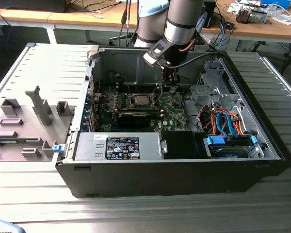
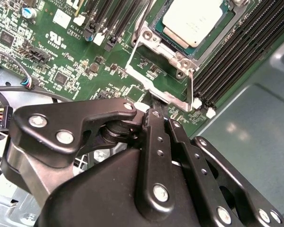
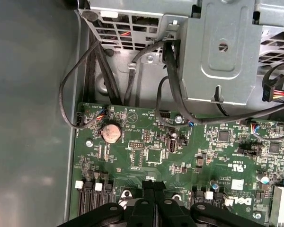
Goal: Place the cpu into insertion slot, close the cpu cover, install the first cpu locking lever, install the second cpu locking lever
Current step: 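Close the cpu cover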
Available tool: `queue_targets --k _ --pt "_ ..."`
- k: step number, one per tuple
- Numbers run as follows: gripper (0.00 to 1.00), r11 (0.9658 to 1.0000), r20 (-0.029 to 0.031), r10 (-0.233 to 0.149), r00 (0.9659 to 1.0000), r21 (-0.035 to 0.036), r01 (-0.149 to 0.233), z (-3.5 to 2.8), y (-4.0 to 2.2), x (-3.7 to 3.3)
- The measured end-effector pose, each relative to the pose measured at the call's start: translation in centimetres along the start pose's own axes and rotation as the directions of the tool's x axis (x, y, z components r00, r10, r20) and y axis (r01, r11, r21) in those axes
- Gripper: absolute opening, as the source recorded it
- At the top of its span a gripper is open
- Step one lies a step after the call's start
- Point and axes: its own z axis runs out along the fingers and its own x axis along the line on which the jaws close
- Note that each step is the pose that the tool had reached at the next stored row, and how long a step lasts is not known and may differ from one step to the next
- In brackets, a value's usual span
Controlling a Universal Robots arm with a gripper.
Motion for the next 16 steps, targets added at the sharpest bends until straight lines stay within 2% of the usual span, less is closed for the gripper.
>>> queue_targets --k 16 --pt "0.11 1.0 -0.0022 0.0 1.0 -0.0003 0.0 0.05 -1.27 0.13"
